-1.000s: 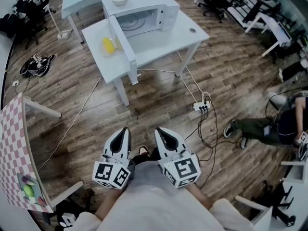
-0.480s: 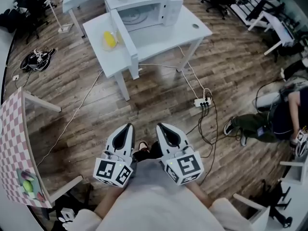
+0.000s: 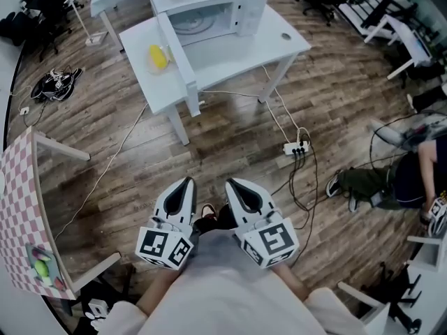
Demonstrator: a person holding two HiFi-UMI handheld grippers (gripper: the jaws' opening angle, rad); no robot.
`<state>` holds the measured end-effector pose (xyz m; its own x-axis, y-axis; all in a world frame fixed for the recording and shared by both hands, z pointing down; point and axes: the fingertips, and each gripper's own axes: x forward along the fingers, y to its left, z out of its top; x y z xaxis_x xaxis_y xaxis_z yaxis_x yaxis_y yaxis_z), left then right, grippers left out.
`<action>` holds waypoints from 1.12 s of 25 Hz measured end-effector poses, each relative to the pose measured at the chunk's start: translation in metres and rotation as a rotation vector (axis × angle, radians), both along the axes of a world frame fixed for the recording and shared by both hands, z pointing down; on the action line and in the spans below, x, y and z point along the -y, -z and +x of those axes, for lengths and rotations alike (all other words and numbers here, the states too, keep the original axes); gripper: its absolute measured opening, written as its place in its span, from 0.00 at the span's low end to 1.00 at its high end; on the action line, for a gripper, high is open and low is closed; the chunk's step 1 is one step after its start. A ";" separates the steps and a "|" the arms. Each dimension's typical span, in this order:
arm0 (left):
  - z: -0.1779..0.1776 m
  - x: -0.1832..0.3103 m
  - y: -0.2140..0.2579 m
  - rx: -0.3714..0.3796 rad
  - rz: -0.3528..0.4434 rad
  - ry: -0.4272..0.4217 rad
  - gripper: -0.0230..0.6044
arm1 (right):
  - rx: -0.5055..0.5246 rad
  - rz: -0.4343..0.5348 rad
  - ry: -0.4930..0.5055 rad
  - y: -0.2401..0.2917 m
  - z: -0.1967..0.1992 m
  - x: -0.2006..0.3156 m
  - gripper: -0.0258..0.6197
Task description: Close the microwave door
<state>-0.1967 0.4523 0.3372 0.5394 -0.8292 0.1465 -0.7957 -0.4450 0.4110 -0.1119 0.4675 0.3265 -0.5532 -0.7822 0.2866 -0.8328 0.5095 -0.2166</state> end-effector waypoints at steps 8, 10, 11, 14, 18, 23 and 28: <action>0.013 0.024 0.004 0.033 -0.007 0.022 0.06 | 0.027 -0.003 0.046 0.001 0.013 0.027 0.08; 0.018 0.029 0.004 0.041 -0.010 0.027 0.06 | 0.033 -0.005 0.056 0.002 0.019 0.033 0.08; 0.021 0.032 0.004 0.043 -0.011 0.030 0.06 | 0.035 -0.006 0.059 0.002 0.023 0.036 0.08; 0.034 0.039 0.002 0.048 -0.018 0.035 0.06 | 0.034 -0.004 0.064 0.002 0.036 0.046 0.08; 0.048 0.046 0.006 0.062 -0.016 0.041 0.06 | 0.044 -0.004 0.073 0.005 0.050 0.057 0.08; 0.066 0.053 0.006 0.077 -0.019 0.061 0.06 | 0.053 0.003 0.105 0.004 0.069 0.064 0.08; 0.074 0.059 0.005 0.089 -0.008 0.099 0.06 | 0.061 0.003 0.137 -0.003 0.082 0.067 0.08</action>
